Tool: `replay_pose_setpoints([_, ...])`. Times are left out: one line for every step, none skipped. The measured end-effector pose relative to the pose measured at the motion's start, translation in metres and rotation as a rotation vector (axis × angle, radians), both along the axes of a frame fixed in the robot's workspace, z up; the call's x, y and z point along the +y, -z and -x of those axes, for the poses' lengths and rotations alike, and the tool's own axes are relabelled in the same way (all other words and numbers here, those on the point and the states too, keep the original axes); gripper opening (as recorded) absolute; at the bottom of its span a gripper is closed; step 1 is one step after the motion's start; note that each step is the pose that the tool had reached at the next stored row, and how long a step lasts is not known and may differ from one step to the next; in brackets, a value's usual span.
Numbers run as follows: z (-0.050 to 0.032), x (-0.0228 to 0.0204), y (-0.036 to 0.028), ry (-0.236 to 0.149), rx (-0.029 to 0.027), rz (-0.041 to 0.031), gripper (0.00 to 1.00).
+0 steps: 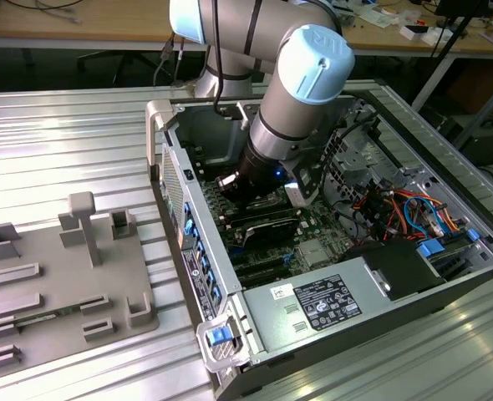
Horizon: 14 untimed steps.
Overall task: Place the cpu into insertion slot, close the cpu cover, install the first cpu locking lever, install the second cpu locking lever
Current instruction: 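Install the second cpu locking lever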
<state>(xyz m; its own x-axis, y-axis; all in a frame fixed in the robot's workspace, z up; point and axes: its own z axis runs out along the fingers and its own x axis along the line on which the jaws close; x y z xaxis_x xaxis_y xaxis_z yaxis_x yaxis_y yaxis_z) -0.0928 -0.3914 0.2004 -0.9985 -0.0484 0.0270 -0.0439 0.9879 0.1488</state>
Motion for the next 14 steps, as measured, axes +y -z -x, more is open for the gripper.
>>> replay_pose_setpoints([0.0,0.0002,-0.0001,0.0,0.0001,0.0007,0.11])
replay_pose_setpoints([0.0001,0.0006,-0.0003,0.0,0.0,0.0025,0.11])
replay_pose_setpoints([0.0001,0.0011,-0.0006,0.0,-0.0001,0.007,0.11])
replay_pose_setpoints([0.0,0.0018,-0.001,0.0,-0.0002,0.0157,0.11])
replay_pose_setpoints([0.0,0.0022,-0.0015,0.0,-0.0004,0.0218,0.11])
replay_pose_setpoints([0.0,0.0032,-0.0021,0.0,-0.0001,0.033,0.11])
replay_pose_setpoints([0.0,0.0042,-0.0024,0.0,0.0,0.0443,0.11])
replay_pose_setpoints([0.0,0.0052,-0.0027,0.0,0.0,0.0519,0.11])
replay_pose_setpoints([0.0001,0.0068,-0.0029,0.0,0.0002,0.0571,0.11])
replay_pose_setpoints([0.0001,0.0083,-0.0029,0.0,0.0003,0.0574,0.11])
replay_pose_setpoints([0.0001,0.0102,-0.0028,0.0,0.0,0.0568,0.11])
replay_pose_setpoints([0.0003,0.0122,-0.003,0.0,0.0004,0.0574,0.11])
replay_pose_setpoints([0.0006,0.0132,-0.0029,0.0,0.0002,0.0571,0.11])
replay_pose_setpoints([0.0009,0.0137,-0.0028,0.0,0.0,0.0569,0.11])
